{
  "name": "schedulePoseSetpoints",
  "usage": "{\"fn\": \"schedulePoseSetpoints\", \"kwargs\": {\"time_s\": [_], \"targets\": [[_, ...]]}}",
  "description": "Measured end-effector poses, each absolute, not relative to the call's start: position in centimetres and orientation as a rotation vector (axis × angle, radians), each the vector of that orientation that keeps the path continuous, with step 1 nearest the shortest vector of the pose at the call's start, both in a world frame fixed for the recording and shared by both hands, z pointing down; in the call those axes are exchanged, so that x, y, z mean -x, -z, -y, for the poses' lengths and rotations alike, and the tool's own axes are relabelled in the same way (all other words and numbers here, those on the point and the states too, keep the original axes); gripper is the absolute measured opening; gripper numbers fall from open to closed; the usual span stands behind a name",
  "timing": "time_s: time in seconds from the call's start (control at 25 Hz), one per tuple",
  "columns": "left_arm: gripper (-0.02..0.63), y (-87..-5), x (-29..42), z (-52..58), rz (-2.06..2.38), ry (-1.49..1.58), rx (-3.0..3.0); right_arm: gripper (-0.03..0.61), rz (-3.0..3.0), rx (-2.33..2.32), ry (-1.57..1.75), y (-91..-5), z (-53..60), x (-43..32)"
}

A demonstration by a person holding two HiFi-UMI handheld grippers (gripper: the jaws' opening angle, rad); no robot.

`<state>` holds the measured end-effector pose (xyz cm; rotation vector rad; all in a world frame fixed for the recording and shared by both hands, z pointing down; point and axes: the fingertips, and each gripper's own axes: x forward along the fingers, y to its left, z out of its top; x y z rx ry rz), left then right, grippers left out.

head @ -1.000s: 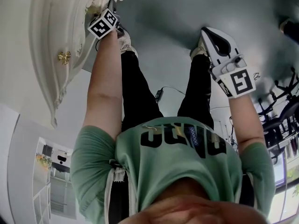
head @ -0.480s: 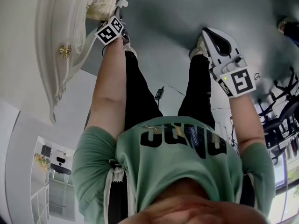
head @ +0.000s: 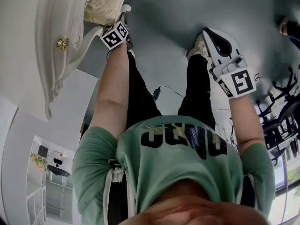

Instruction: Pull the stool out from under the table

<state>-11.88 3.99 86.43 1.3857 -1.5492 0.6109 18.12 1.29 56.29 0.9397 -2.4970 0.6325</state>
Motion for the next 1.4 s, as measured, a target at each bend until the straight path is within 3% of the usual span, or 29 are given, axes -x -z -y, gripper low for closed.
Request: {"fn": "schedulePoseSetpoints", "kwargs": {"time_s": [1.4], "targets": [[0.285,-87.7,2.4,-21.7,1.414,-0.661,-1.441,-0.006,2.590,-0.459,-0.388,-51.8,-2.5,-9.0]]}}
